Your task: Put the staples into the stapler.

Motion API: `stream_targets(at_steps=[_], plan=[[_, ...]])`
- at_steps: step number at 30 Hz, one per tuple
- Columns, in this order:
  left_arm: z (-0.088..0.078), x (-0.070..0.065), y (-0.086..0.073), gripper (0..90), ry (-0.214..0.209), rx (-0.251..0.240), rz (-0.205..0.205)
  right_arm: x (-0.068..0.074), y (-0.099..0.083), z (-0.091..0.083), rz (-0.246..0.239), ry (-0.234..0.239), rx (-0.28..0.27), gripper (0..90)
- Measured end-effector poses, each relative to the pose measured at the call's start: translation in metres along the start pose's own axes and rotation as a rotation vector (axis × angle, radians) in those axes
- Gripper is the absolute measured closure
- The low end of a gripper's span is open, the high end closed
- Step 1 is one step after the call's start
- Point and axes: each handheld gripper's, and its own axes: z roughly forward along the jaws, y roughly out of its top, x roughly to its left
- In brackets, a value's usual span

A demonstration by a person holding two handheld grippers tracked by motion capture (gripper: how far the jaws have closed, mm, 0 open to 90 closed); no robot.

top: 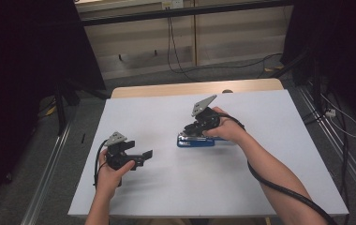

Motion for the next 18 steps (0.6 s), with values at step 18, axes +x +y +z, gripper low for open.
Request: stream_targets(at_steps=[18], plan=[[0.0013, -0.0004, -0.0008, 6.5, -0.001, 0.002, -0.003, -0.0006, 0.0016, 0.0011, -0.017, 0.014, -0.006, 79.8]])
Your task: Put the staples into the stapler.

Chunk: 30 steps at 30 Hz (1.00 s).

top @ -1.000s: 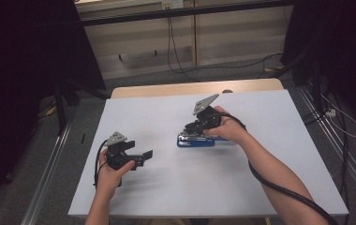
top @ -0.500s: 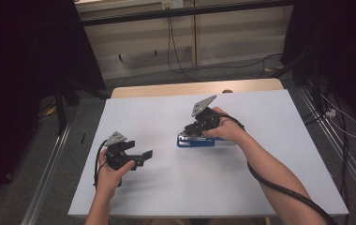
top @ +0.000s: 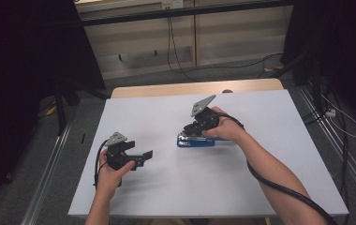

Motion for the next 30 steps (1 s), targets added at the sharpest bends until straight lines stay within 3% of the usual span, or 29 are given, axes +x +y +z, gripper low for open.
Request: stream_targets(at_steps=[30], plan=[[-0.0001, 0.0007, 0.0, 6.5, 0.001, -0.001, -0.001, -0.0017, -0.0032, 0.005, -0.015, 0.006, 0.02, 79.8]])
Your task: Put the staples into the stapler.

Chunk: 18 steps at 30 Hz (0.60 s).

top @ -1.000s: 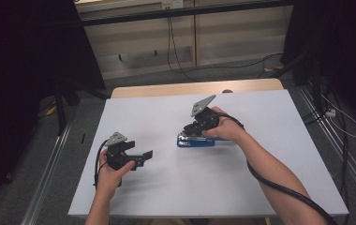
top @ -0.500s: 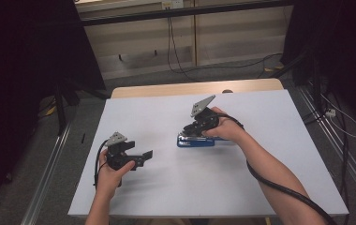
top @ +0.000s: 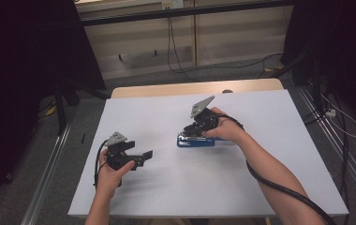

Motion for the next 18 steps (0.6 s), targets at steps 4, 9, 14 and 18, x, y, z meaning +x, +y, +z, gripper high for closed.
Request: stream_targets(at_steps=[4, 9, 14, 18], plan=[[0.0005, -0.0005, -0.0001, 6.5, 0.0, 0.001, 0.001, 0.0, -0.0004, 0.0013, -0.014, -0.001, 0.006, 79.8], [0.0003, -0.0007, -0.0001, 6.5, -0.001, 0.0, -0.002, 0.0003, 0.0006, 0.0032, -0.025, 0.003, 0.006, 79.8], [-0.0002, 0.0, 0.0001, 6.5, 0.0, -0.001, -0.002, -0.0001, 0.0008, 0.0039, -0.028, 0.004, 0.01, 79.8], [-0.0003, 0.0004, 0.0001, 6.5, -0.001, -0.004, -0.003, 0.0001, 0.0004, 0.0036, -0.03, 0.004, 0.012, 79.8]])
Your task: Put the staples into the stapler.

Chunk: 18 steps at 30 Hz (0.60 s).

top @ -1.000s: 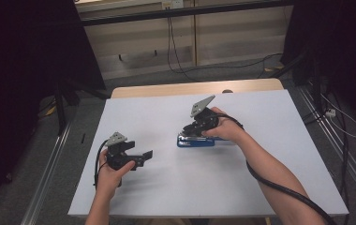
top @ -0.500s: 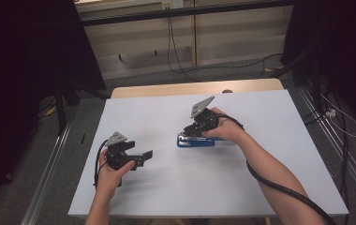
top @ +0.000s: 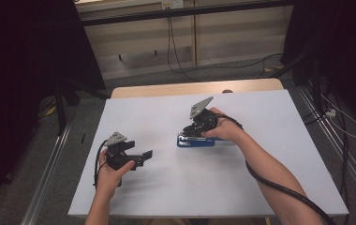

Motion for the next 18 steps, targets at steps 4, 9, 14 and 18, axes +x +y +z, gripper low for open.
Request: stream_targets(at_steps=[4, 9, 14, 18], plan=[[-0.0007, 0.0006, 0.0003, 6.5, 0.004, 0.001, 0.008, 0.0, -0.001, -0.0001, -0.007, -0.003, 0.005, 79.8], [-0.0007, 0.0009, 0.0002, 6.5, 0.004, 0.0, 0.003, -0.0002, -0.0027, 0.0012, -0.001, -0.002, 0.006, 79.8], [-0.0004, 0.0009, 0.0002, 6.6, 0.005, 0.001, 0.007, -0.0004, -0.0033, 0.0029, -0.001, -0.001, 0.006, 79.8], [-0.0005, 0.0011, 0.0002, 6.6, 0.004, -0.002, 0.003, -0.0006, -0.0038, 0.0032, 0.002, 0.0, 0.001, 79.8]])
